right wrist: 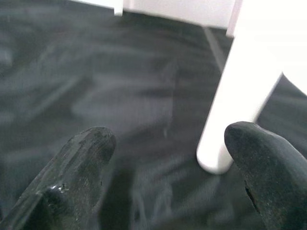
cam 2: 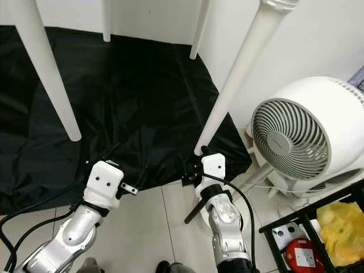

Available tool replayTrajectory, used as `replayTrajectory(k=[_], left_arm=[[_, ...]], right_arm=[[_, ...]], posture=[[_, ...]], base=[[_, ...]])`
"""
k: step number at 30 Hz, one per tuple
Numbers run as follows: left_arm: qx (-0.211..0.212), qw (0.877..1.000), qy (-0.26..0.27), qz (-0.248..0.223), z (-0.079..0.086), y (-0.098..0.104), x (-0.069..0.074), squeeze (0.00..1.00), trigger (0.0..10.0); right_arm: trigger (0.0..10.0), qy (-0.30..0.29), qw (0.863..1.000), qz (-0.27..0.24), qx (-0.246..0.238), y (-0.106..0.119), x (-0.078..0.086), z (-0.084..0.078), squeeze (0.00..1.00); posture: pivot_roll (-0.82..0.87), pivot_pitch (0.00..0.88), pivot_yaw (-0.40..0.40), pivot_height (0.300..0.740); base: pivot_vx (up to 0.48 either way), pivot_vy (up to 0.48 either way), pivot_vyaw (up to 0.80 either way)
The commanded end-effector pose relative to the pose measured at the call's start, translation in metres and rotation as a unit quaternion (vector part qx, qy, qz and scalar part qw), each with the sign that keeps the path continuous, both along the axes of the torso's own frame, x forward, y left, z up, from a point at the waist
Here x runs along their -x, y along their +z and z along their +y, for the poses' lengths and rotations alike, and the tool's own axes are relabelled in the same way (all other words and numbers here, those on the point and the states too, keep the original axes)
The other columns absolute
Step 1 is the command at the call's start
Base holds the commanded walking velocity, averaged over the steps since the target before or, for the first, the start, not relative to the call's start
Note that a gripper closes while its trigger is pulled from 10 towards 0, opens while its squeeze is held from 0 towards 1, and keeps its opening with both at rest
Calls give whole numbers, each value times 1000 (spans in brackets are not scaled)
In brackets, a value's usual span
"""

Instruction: Building children table

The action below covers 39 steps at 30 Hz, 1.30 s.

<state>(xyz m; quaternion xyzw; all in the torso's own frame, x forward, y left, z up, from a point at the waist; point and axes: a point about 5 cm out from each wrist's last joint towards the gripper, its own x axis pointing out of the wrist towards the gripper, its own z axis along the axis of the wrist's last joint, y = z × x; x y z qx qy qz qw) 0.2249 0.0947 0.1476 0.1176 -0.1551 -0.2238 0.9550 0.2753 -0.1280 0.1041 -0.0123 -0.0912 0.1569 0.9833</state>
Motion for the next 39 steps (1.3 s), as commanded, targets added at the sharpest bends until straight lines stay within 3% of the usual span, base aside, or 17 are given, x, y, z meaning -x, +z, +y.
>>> replayTrajectory(k=[1,9,12,18,22,27,31,32,35,39], left_arm=[[-8,1000,-11,-2,-4,-5,4,0,10000],[-28,998,-48,-19,-1,-12,8,0,10000],[-51,995,-87,9,7,-35,16,0,10000],[-73,989,-121,34,15,-53,23,0,10000],[-107,981,-152,59,25,-72,28,0,10000],[-126,976,-161,73,34,-85,29,0,10000],[-144,971,-160,105,43,-102,32,0,10000],[-161,966,-159,126,47,-115,35,0,10000],[-158,966,-155,136,48,-118,35,0,10000],[-159,959,-132,195,53,-141,33,0,10000]], right_arm=[[10000,2,1000,10,11,-8,4,-2,0],[10000,23,999,10,23,-15,6,2,0],[10000,62,996,22,62,-31,14,2,0],[10000,91,990,30,101,-46,23,-1,0],[10000,185,972,50,136,-62,33,6,0],[10000,230,955,82,167,-77,38,3,0],[10000,232,949,113,182,-89,39,-1,0],[10000,225,946,133,193,-98,39,-4,0],[10000,217,947,144,189,-101,39,-4,0],[10000,170,947,203,182,-119,40,-10,0]], posture=[[97,69,-164,740],[97,63,-161,740],[100,66,-158,740],[106,69,-153,740],[108,76,-139,740],[116,75,-139,740],[120,75,-140,740],[123,75,-140,740],[124,74,-140,740],[121,65,-129,740]], base=[[0,0,0],[0,0,0],[0,0,0],[0,0,0],[0,0,0],[0,0,0],[0,0,0],[0,0,0],[0,0,0],[0,0,0]])
